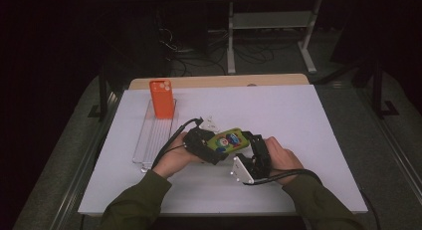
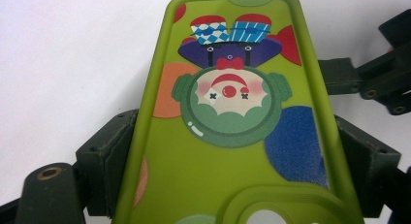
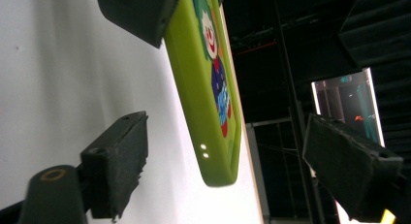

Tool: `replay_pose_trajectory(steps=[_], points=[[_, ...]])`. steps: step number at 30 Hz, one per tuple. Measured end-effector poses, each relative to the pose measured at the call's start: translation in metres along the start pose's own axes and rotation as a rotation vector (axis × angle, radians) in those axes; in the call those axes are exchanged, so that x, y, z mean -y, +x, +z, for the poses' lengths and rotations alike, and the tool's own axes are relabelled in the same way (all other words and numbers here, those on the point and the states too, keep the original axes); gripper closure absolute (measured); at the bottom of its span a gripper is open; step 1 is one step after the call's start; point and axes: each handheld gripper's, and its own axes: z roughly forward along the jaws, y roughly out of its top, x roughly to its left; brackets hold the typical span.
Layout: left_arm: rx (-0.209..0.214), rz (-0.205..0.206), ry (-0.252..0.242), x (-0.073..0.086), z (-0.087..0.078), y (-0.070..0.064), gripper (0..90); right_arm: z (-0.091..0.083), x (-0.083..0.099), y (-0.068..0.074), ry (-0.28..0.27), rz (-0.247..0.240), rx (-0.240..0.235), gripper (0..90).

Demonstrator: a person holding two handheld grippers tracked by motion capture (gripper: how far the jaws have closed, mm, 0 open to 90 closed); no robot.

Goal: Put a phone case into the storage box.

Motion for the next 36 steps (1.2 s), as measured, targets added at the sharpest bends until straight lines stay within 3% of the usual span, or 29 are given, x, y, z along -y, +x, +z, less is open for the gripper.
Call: replay_pose_trajectory(steps=[2,3,5,9,10,16,21,36], points=[[0.003,0.004,0.002,0.0,0.0,0.0,15.4,0.0,-0.001,0.002,-0.009,-0.023,0.027,22.8],[0.003,0.004,0.001,0.0,0.0,-0.001,15.4,-0.001,-0.002,0.004,-0.002,0.002,0.026,24.4],[0.006,-0.007,-0.008,0.0,0.001,-0.002,15.4,-0.001,-0.002,0.005,-0.006,-0.006,0.03,27.5],[0.007,0.003,-0.002,-0.001,0.001,-0.002,15.4,0.0,-0.003,0.008,-0.002,-0.034,0.036,33.0],[0.009,0.001,-0.003,-0.001,0.001,-0.003,15.4,0.001,-0.002,0.007,-0.01,-0.071,0.041,34.5],[0.016,0.01,0.0,-0.002,0.001,-0.004,15.4,0.004,-0.003,0.011,-0.009,-0.101,0.039,47.8],[0.014,0.009,0.001,-0.002,0.002,-0.004,15.4,0.003,-0.004,0.014,-0.015,-0.11,0.036,57.9],[0.023,0.011,0.007,-0.002,0.003,-0.004,15.4,0.005,-0.004,0.017,0.003,-0.143,0.034,74.6]])
